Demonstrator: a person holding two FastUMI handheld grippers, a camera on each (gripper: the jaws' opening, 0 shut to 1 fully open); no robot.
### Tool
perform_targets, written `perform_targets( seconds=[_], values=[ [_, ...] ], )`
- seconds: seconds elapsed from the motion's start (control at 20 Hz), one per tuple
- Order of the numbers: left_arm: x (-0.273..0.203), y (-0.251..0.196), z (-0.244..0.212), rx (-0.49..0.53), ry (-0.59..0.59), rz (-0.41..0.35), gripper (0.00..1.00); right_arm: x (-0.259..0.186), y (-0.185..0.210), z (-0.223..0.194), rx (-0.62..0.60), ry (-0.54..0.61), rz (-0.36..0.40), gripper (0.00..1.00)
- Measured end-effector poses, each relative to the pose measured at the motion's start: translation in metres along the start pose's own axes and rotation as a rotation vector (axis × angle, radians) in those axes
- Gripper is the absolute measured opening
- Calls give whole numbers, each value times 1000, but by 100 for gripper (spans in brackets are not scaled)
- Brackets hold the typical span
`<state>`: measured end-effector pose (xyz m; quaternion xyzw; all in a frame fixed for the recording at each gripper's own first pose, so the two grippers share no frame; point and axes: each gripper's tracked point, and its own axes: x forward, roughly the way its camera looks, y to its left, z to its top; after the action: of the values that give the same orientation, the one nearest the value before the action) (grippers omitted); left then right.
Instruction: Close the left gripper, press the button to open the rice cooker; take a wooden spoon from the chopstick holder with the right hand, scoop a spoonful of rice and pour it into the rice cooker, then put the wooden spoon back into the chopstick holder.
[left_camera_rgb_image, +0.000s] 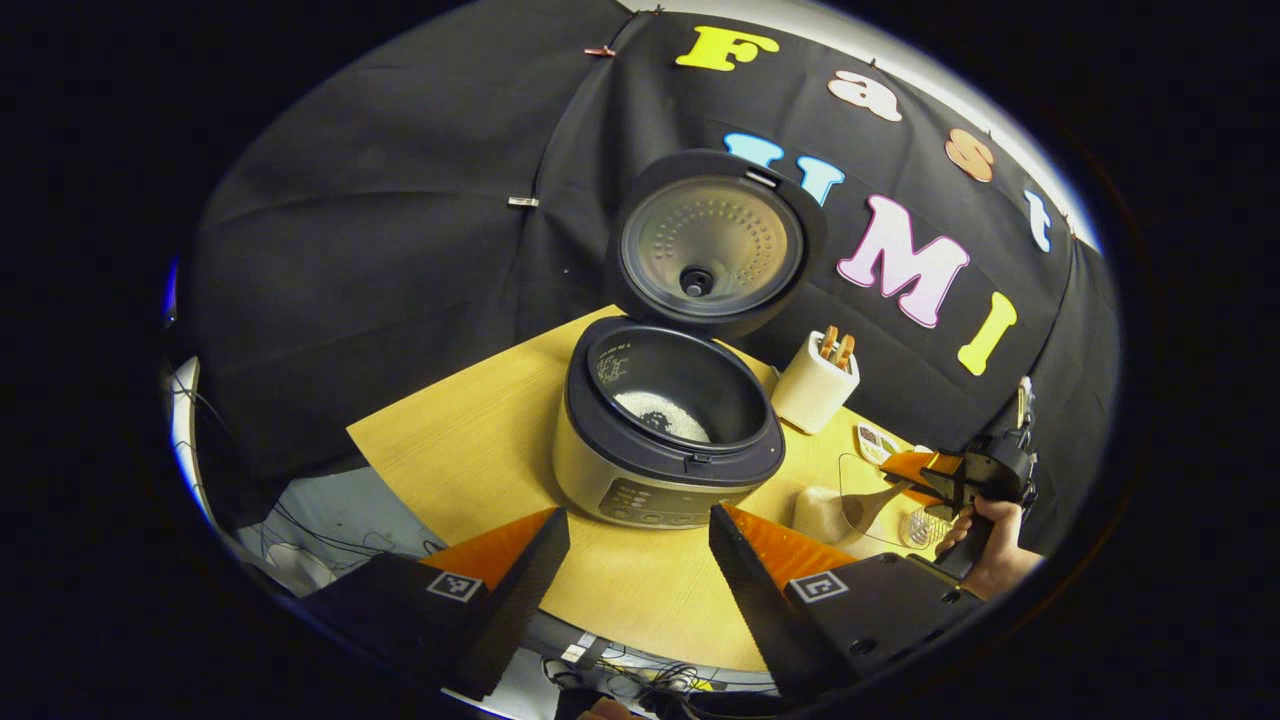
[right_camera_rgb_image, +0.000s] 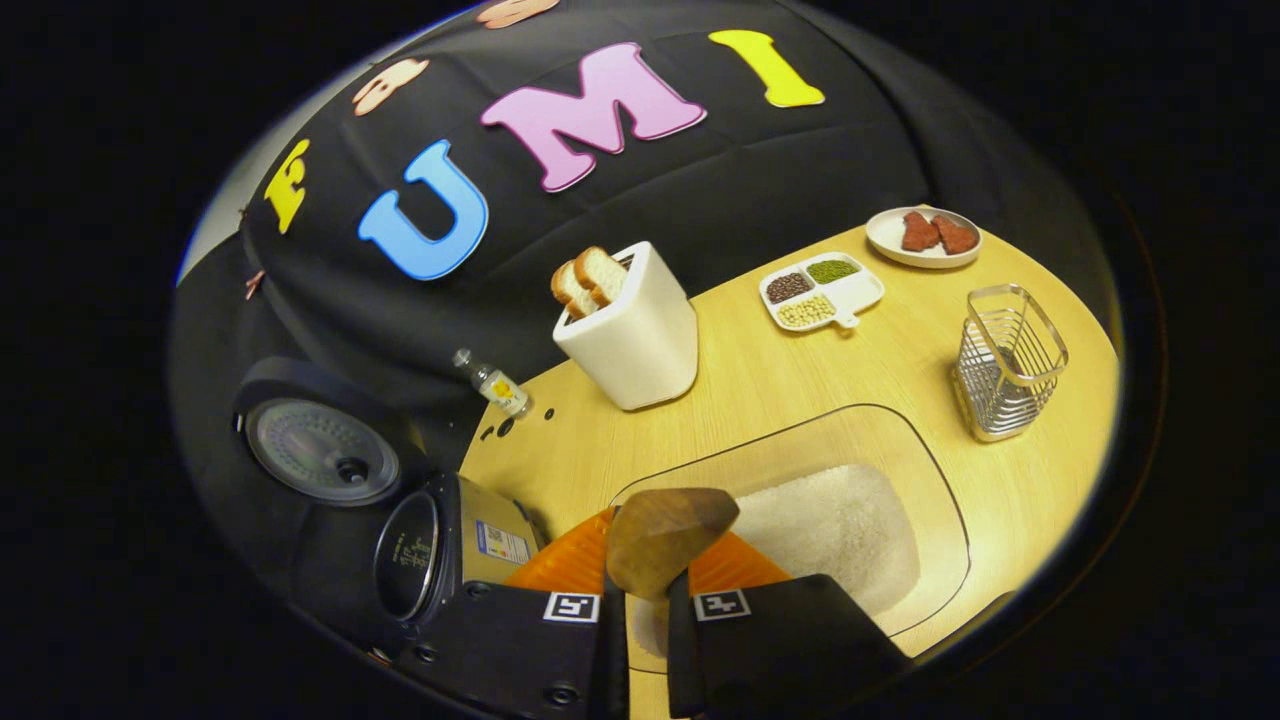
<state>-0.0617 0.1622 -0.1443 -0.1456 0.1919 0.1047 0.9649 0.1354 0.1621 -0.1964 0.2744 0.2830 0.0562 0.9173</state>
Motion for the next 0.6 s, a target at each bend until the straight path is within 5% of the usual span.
perform_targets(
  seconds=[0.6],
  values=[
    [-3,-13,17,73,-41,-68,95,-34,-52,30,345,-82,-67,19]
  ],
)
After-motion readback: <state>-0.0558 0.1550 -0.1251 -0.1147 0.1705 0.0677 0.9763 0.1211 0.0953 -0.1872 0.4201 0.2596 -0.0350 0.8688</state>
